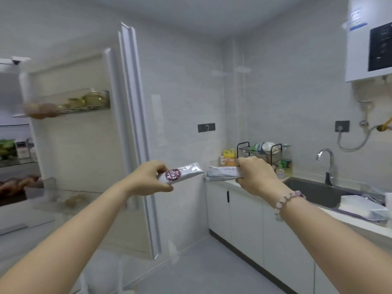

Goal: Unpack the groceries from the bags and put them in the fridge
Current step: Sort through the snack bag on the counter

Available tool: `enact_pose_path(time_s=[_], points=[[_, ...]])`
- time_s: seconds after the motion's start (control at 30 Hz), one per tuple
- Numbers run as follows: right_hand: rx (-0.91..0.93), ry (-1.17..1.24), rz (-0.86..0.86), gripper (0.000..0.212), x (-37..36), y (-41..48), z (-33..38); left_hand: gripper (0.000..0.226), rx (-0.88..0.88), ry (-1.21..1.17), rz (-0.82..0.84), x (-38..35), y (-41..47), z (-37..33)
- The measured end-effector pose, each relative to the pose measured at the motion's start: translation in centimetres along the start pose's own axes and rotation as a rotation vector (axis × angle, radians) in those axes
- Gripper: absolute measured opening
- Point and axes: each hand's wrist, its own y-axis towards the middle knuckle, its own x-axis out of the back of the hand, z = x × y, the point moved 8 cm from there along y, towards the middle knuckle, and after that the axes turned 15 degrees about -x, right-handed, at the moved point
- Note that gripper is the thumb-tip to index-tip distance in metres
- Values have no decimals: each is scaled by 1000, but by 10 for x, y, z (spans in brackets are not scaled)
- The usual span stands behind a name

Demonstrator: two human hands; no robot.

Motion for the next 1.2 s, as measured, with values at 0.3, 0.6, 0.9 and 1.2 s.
enact_pose_path(time_s=[0.3, 0.6, 0.9, 1.2], points=[[211, 89, 31, 23, -21, -3, 175, 26, 189, 66, -78, 88, -83, 124], [260, 153, 33, 16, -35, 6, 291, 41, 235, 194, -98, 145, -110, 222], [241, 207, 18, 22, -55, 13, 372, 42, 254, 102, -62, 154, -101, 303], [244, 336, 69, 24, -55, 46, 408, 37, 255, -22, 132, 94, -48, 341]])
